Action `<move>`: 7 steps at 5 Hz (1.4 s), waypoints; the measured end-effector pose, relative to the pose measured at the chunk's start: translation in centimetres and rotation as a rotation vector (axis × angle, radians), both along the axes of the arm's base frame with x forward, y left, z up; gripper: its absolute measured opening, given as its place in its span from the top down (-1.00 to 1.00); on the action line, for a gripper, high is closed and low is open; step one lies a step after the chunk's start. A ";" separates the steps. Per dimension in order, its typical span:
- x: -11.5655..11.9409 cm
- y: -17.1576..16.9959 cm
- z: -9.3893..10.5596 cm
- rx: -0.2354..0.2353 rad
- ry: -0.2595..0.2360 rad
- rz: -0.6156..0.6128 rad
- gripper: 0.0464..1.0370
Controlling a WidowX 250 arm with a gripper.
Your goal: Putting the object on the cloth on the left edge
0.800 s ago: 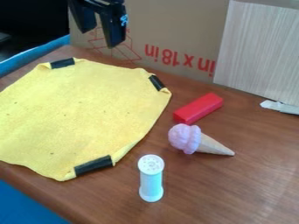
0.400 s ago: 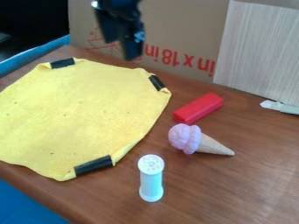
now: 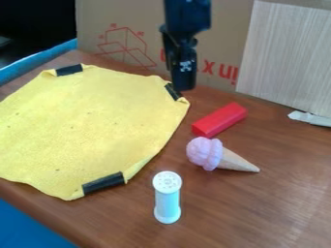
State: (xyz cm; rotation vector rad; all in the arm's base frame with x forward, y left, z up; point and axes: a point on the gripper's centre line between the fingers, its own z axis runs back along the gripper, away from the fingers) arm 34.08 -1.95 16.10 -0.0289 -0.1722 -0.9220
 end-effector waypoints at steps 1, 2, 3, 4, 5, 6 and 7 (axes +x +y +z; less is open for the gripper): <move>0.2 -2.3 -1.2 0.012 0.064 -0.202 -0.92; -0.2 -4.5 -1.6 0.040 0.061 -0.340 -0.92; -1.1 -5.8 -3.3 0.068 0.073 -0.393 -0.92; -2.1 -6.9 -4.4 0.114 0.033 -0.402 -0.92; -2.3 -6.8 -5.4 0.132 -0.005 -0.358 -0.92; -2.4 -7.1 -6.2 0.156 -0.029 -0.338 -0.92; -2.0 -7.0 -6.7 0.169 -0.064 -0.318 -0.92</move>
